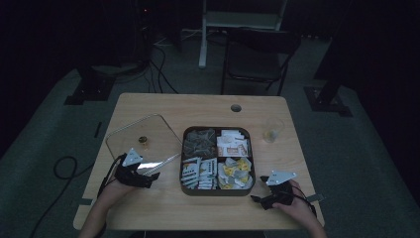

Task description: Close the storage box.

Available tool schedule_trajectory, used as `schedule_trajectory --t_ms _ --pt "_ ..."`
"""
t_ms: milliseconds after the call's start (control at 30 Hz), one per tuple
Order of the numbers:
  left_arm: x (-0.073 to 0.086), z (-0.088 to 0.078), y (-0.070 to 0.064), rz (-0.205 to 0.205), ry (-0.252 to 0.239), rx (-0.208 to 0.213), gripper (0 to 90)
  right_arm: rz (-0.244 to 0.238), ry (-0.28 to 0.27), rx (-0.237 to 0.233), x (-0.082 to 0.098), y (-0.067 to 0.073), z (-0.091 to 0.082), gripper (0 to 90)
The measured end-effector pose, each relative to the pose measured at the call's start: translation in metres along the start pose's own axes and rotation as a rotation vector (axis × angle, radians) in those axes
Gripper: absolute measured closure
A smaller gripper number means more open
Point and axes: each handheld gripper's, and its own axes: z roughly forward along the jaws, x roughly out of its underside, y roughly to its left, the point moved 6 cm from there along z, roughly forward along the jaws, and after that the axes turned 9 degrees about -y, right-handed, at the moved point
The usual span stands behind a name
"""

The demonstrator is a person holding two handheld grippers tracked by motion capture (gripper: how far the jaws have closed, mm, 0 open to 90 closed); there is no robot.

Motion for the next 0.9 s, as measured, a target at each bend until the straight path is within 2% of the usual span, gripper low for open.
schedule_trajectory --t_ms 100,200,233,267,400,900 --pt "0.0 0.004 0.008 -0.022 -0.001 -0.049 3.4 0.001 0.0 0.0 0.0 0.0 0.0 13.6" --pt "0.0 0.005 0.011 -0.028 0.0 -0.055 3.5 0.0 0.001 0.001 0.0 0.0 0.0 13.6" --pt "0.002 0.01 0.019 -0.039 0.013 -0.091 4.4 -0.001 0.0 0.001 0.0 0.0 0.0 13.6" --pt "0.002 0.011 0.021 -0.042 0.018 -0.102 4.4 -0.001 0.0 0.001 0.0 0.0 0.0 13.6" --pt "-0.001 0.017 0.03 -0.07 0.013 -0.111 4.5 -0.002 0.002 0.0 0.0 0.0 0.0 13.6" --pt "-0.015 0.043 0.056 -0.112 0.023 -0.174 6.6 -0.001 0.001 0.0 0.0 0.0 0.0 13.6"
